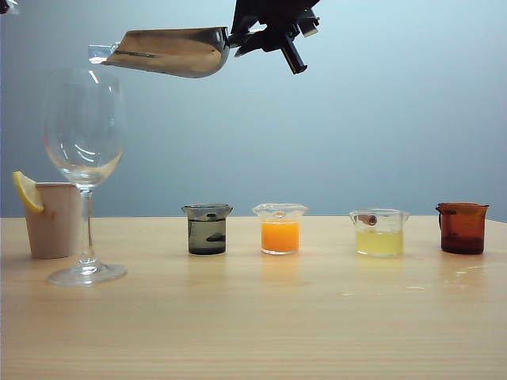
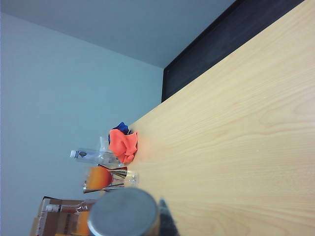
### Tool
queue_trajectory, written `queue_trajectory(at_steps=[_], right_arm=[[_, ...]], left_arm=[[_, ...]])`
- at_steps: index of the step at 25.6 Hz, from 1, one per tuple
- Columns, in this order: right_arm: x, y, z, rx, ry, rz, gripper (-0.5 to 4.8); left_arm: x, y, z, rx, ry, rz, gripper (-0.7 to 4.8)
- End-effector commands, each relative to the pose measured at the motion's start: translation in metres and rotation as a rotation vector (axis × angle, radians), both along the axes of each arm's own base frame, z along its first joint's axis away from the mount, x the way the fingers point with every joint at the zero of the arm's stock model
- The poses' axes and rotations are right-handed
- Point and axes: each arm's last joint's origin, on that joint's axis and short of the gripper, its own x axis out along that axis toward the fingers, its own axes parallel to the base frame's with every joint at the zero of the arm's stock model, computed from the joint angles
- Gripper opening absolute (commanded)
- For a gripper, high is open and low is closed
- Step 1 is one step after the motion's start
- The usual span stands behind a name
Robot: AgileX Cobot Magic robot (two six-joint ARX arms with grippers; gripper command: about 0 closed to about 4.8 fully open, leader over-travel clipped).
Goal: Pick up the ice scoop on the desk filled with ice cubes, pour the ice into the goblet, and finally put the scoop back on the table.
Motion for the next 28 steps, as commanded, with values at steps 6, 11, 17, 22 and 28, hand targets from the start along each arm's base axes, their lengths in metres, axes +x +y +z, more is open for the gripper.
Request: queue_trajectory(at_steps=[6, 11, 17, 22, 28], right_arm=[[-0.0046, 0.0061, 0.0131, 0.031, -0.086, -0.027, -0.09], [-0.0042, 0.0064, 0.0124, 0.01, -0.102, -0.023, -0.09], [-0.0041, 0.0065, 0.0122, -0.004, -0.113, -0.019, -0.09], [-0.0042, 0.0066, 0.0122, -0.005, -0.115, -0.011, -0.09], [-0.0045, 0.0068, 0.0124, -0.006, -0.118, 0.001, -0.09]], left_arm=[[-0.0004, 0.0001, 0.0026, -0.009, -0.014, -0.001, -0.04], [-0.0004, 0.0001, 0.0026, -0.008, -0.013, -0.001, -0.04], [-0.0004, 0.0001, 0.0026, -0.008, -0.013, -0.001, -0.04], [-0.0004, 0.0001, 0.0026, -0.008, -0.013, -0.001, -0.04], [-0.0004, 0.0001, 0.0026, -0.008, -0.013, -0.001, -0.04]])
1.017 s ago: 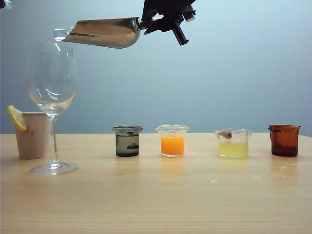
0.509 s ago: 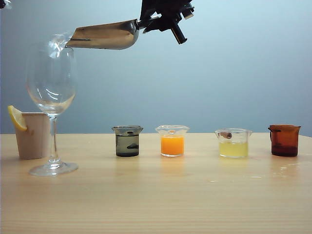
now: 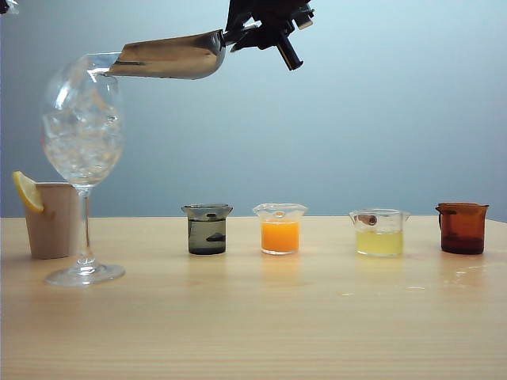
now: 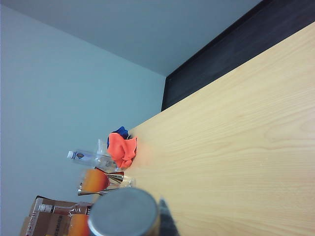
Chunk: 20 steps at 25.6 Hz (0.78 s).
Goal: Pick up the ice scoop on the desk filled with ice cubes, pour the ice into the goblet, and finally put the scoop back on the table.
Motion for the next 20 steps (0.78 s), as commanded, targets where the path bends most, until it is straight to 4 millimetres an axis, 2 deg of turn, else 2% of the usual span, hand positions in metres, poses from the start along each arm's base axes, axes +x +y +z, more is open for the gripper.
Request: queue_trajectory(at_steps=[1, 10, 20], right_arm=[[-0.0029, -0.0006, 0.0107, 0.027, -0.043, 0.009, -0.09], [-0.0032, -0.0004, 0.0115, 0.02, -0.055, 0.024, -0.09], [0.0002, -0.0077, 0.0121, 0.143, 0.054, 0.013, -0.09]], left_arm=[[-0.0004, 0.0001, 0.0026, -0.008, -0.013, -0.001, -0.04], [-0.0004, 0.0001, 0.0026, -0.008, -0.013, -0.001, -0.04], [-0.0004, 0.0001, 0.0026, -0.008, -0.013, -0.001, -0.04]])
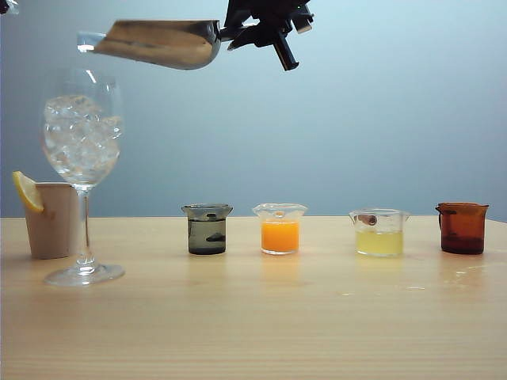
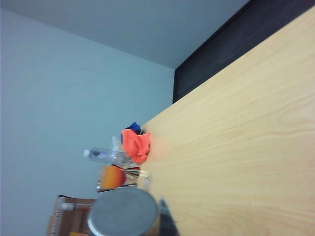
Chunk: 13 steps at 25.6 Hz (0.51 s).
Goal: Pick up the ice scoop on the desk filled with ice cubes, pour the ice into the goblet, and finally put the scoop back on the table.
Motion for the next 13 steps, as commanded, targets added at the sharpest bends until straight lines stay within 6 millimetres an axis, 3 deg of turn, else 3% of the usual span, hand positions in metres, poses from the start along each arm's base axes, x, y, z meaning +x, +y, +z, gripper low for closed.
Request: queue_trajectory(at_steps=[1, 7, 8, 13], right_arm=[[-0.001, -0.009, 0.014, 0.068, -0.014, -0.009, -0.09], [-0.007, -0.028, 0.025, 0.027, 0.003, -0.056, -0.09], [-0.005, -0.042, 0.031, 0.019, -0.007, -0.067, -0.09], [-0.012, -0.073, 0.046, -0.035, -0.032, -0.11, -0.09]], left_arm=[[0.0, 0.0, 0.003, -0.008, -0.013, -0.001, -0.04], [0.0, 0.0, 0.003, -0.008, -0.013, -0.001, -0.04], [0.0, 0.0, 0.003, -0.009, -0.015, -0.001, -0.04], [0.0, 0.0, 0.003, -0.01, -0.018, 0.0, -0.04]])
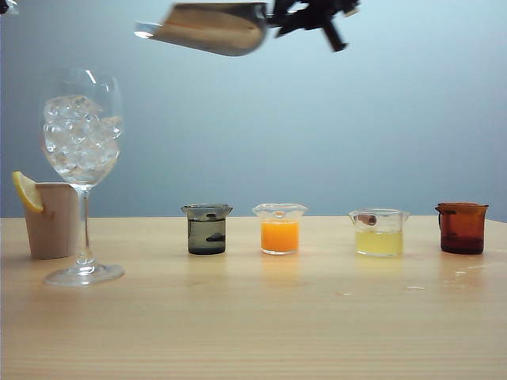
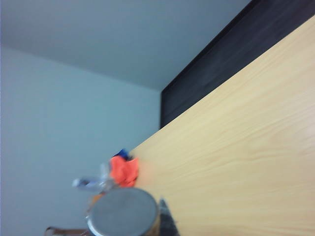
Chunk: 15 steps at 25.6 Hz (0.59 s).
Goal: Pick up the ice scoop on the desk filled with ice cubes, pour the ice into the goblet, and finally put the scoop back on the table.
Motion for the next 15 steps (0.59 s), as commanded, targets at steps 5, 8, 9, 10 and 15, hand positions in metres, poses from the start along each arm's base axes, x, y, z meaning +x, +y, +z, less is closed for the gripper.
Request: queue_trajectory(at_steps=[5, 8, 9, 10, 15], right_arm=[[-0.015, -0.049, 0.032, -0.049, -0.057, -0.056, -0.09], [-0.023, -0.07, 0.04, -0.088, -0.052, -0.093, -0.09], [-0.026, -0.079, 0.043, -0.105, -0.05, -0.109, -0.09], [-0.029, -0.085, 0.046, -0.119, -0.052, -0.122, -0.09], [-0.056, -0.135, 0.068, -0.186, -0.062, -0.231, -0.08]], left_arm=[[0.0, 0.0, 0.003, -0.01, -0.017, 0.0, -0.04], [0.0, 0.0, 0.003, -0.01, -0.017, 0.0, -0.04], [0.0, 0.0, 0.003, -0.01, -0.017, 0.0, -0.04], [0.0, 0.0, 0.003, -0.01, -0.017, -0.001, -0.04], [0.0, 0.0, 0.003, -0.01, -0.017, -0.001, -0.04]])
